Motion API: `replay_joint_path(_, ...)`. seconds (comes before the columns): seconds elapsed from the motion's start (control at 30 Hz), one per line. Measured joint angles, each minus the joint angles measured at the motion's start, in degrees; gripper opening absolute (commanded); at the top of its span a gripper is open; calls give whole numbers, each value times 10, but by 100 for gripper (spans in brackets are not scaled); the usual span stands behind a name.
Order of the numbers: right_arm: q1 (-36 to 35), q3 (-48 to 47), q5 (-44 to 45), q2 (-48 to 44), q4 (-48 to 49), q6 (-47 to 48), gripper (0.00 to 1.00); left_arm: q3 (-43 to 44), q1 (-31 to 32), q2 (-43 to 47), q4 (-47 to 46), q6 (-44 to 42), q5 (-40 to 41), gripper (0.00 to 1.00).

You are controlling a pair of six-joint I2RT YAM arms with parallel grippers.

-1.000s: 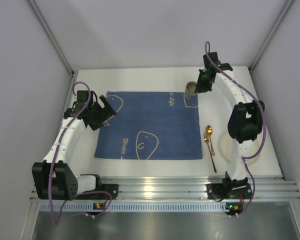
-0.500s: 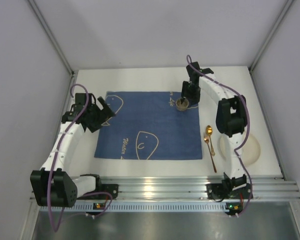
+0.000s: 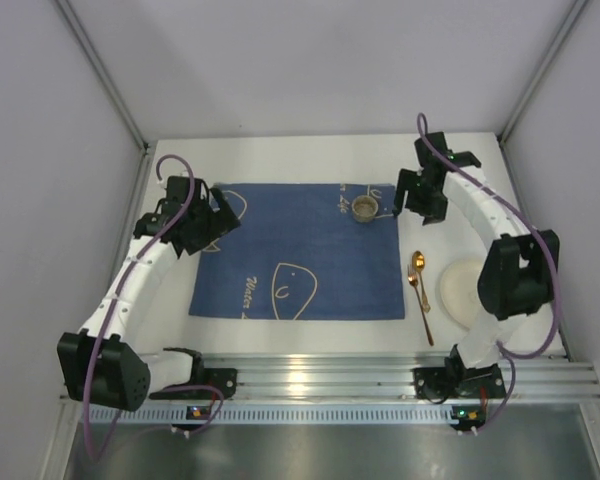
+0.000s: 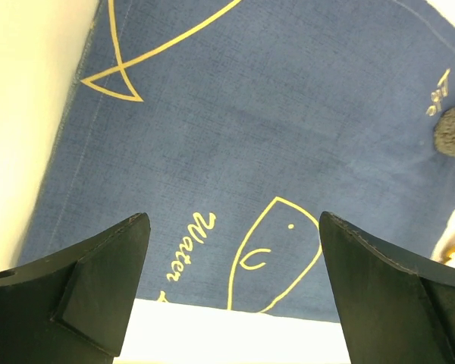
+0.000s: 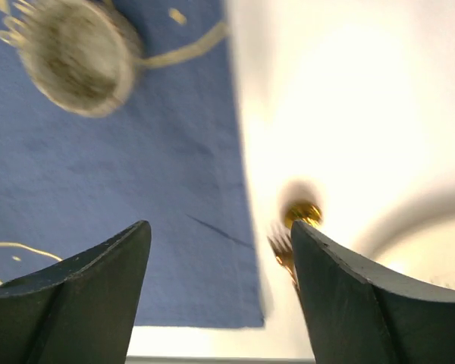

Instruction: Set the dinner table for one person

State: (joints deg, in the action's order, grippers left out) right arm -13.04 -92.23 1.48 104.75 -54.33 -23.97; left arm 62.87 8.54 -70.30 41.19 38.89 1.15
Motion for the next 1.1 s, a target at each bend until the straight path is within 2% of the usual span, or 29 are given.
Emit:
replay_joint_path(0.07,14,77,8,-66,5,0,67,0,12,0,0,-10,15,98)
replay_joint_path(0.1,19,117,11,-94,13,-1,53,-2,13,1,0,-14,20,98)
replay_joint_path(0.13,22,151,13,-114,14,1,46,-5,13,3,0,-18,24,99)
replay_joint_path(0.2,22,215,16,-138,24,-2,36,-15,13,8,0,-24,25,99)
replay_joint_path(0.23,22,246,18,-145,27,-2,27,-20,13,12,0,-27,23,98)
replay_joint_path(0.27,20,276,20,-149,31,-3,25,-27,13,16,0,-30,19,98)
replay_joint_path(0.4,20,339,39,-151,35,-6,23,-56,13,31,1,-31,-9,99)
replay_joint_path(0.63,20,356,61,-155,63,-11,22,-68,13,79,31,-36,-47,98)
replay_joint_path(0.83,20,379,76,-151,100,-12,21,-68,13,134,69,-50,-43,99)
replay_joint_path(1.1,20,371,81,-106,132,-5,21,-67,13,143,87,-57,-31,98)
